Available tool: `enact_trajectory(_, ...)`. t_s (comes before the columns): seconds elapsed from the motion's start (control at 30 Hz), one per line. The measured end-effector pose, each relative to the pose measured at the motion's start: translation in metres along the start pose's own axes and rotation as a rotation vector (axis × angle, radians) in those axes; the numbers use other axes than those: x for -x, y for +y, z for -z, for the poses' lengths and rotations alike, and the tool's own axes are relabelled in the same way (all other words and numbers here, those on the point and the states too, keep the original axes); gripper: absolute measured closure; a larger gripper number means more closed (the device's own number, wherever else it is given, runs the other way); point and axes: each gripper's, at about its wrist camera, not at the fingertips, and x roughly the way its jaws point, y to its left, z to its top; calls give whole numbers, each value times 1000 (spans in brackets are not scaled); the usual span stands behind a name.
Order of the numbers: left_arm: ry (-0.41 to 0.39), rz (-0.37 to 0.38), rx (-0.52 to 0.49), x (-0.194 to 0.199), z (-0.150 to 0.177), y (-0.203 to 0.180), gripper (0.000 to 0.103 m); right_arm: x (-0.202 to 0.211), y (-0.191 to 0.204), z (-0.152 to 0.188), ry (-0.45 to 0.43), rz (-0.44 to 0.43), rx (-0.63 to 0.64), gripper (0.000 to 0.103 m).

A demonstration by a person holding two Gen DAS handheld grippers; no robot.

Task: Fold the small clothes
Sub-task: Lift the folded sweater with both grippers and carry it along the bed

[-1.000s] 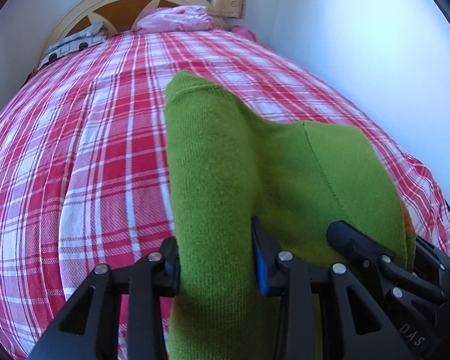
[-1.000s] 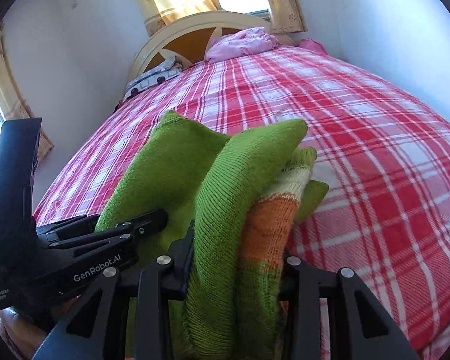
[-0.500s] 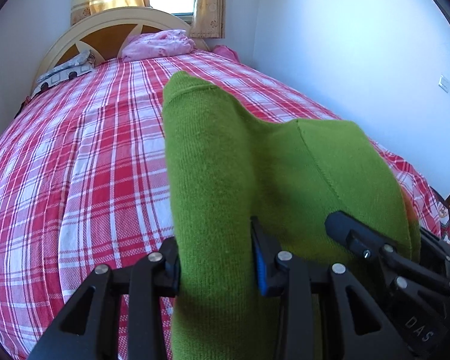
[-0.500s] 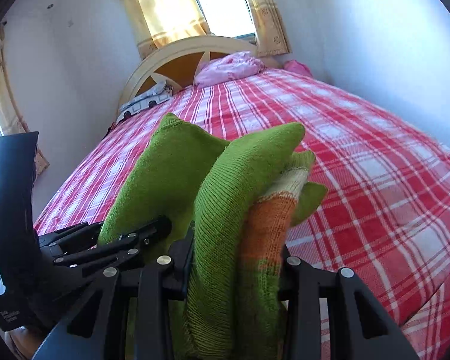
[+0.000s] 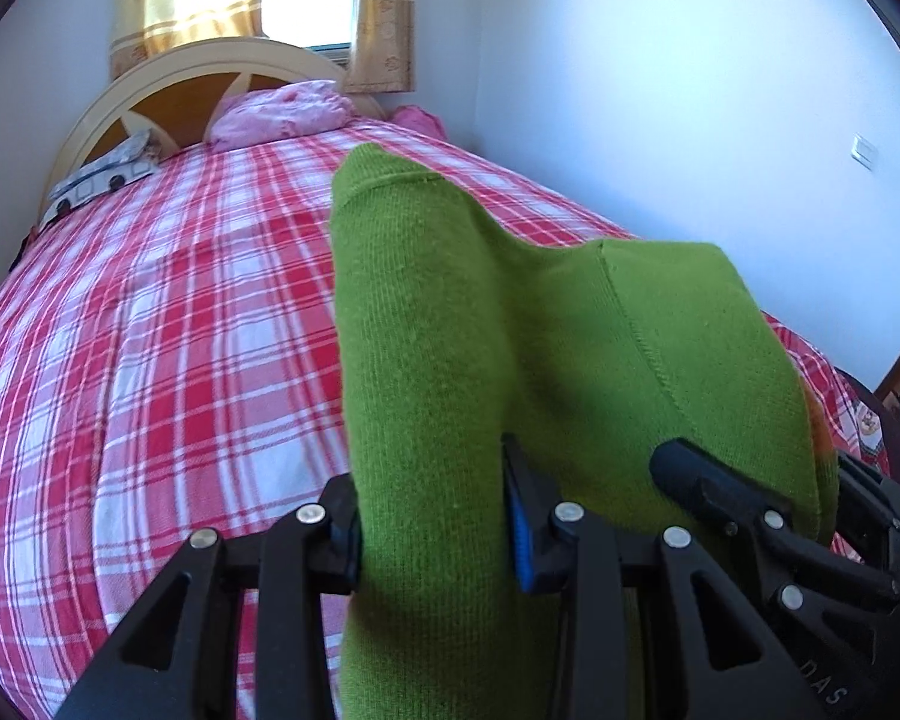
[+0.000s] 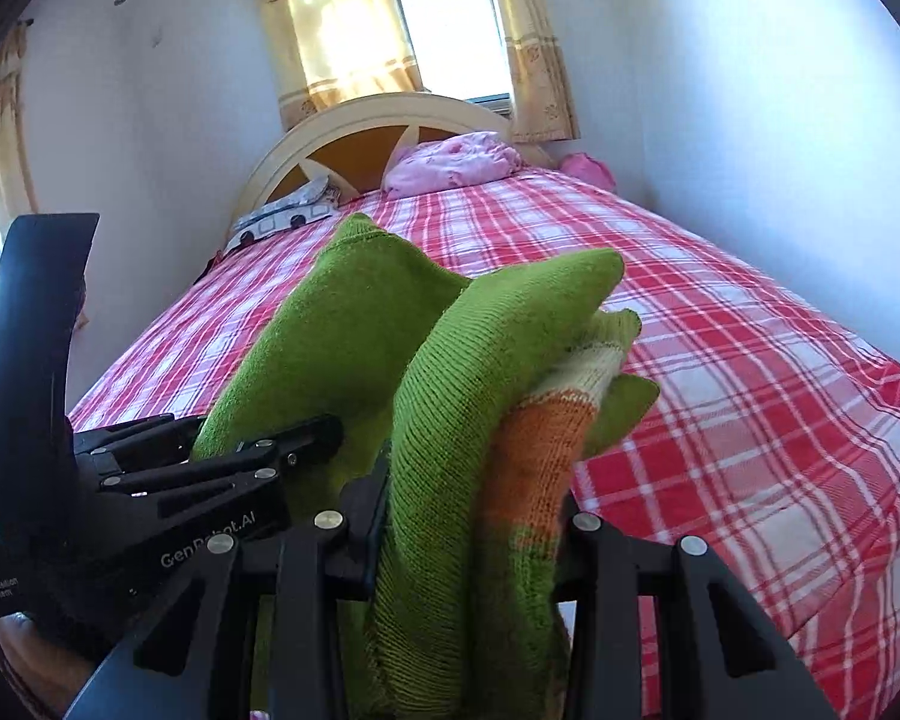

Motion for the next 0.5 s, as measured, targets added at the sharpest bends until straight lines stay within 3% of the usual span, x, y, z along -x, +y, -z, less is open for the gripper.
enact_trajectory(0.5,29,79,-125,-27,-10,-83,66,30,-80,15,-27,111,-145,66)
